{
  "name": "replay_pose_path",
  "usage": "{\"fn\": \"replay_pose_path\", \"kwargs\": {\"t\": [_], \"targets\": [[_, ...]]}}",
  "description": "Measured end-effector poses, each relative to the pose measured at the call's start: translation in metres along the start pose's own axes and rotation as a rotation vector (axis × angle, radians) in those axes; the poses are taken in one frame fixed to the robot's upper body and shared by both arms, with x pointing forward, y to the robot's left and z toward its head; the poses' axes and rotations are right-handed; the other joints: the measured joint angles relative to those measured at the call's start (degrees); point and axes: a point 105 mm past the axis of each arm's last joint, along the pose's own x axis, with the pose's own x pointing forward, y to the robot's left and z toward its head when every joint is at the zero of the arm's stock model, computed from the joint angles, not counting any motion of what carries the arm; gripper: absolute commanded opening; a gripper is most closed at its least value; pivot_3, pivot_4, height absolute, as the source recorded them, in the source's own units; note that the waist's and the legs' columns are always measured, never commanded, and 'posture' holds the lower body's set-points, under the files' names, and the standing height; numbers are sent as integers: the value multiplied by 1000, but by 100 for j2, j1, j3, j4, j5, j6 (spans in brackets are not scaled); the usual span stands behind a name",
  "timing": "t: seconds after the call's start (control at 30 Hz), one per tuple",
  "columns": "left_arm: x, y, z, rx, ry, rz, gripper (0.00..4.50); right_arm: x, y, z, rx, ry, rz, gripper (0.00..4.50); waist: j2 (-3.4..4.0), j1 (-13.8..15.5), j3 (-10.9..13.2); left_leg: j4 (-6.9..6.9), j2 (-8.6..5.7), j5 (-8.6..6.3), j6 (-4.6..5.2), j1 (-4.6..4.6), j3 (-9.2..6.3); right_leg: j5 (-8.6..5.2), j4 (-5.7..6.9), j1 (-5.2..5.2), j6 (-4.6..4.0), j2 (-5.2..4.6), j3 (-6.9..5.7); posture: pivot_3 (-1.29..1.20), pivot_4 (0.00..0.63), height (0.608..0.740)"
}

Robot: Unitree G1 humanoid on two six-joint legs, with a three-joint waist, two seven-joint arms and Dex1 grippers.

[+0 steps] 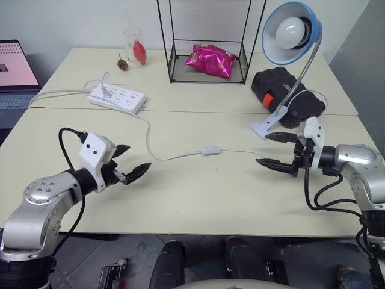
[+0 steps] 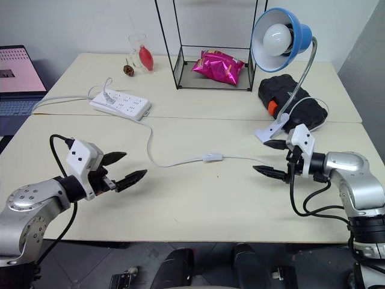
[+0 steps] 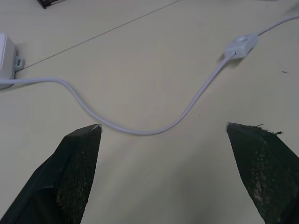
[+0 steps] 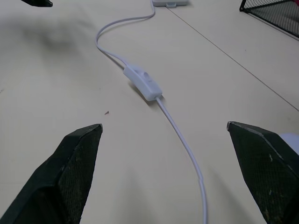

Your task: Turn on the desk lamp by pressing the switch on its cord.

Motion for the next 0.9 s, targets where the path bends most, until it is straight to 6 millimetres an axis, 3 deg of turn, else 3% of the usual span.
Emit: {"fn": "replay_pose_path", "kwargs": {"t": [0.37,0.67,0.87,0.9], "targets": [[1,1,-1,34,21,-6,4434,3,5,-2,-9,7,16,4500,0,5,0,-2,0,0,0,-1,0,-1,-2,0,-2,0,0,0,150,740],[3,16,6,89,-29,31,4434,9,17,-2,5,-18,32,4500,0,14,0,-2,1,0,0,-3,-3,-2,-1,-1,-2,0,-3,0,150,740],[21,5,20,76,-93,-57,4434,12,23,-1,19,-18,16,4500,0,22,0,-1,-2,0,0,-4,-2,-1,-2,0,-1,-1,-2,0,150,740],[33,-3,24,51,-108,-124,4434,13,26,2,24,-21,5,4500,-1,31,0,-1,-3,0,0,-5,-4,-1,-2,0,-1,-1,-5,0,150,740]]}}
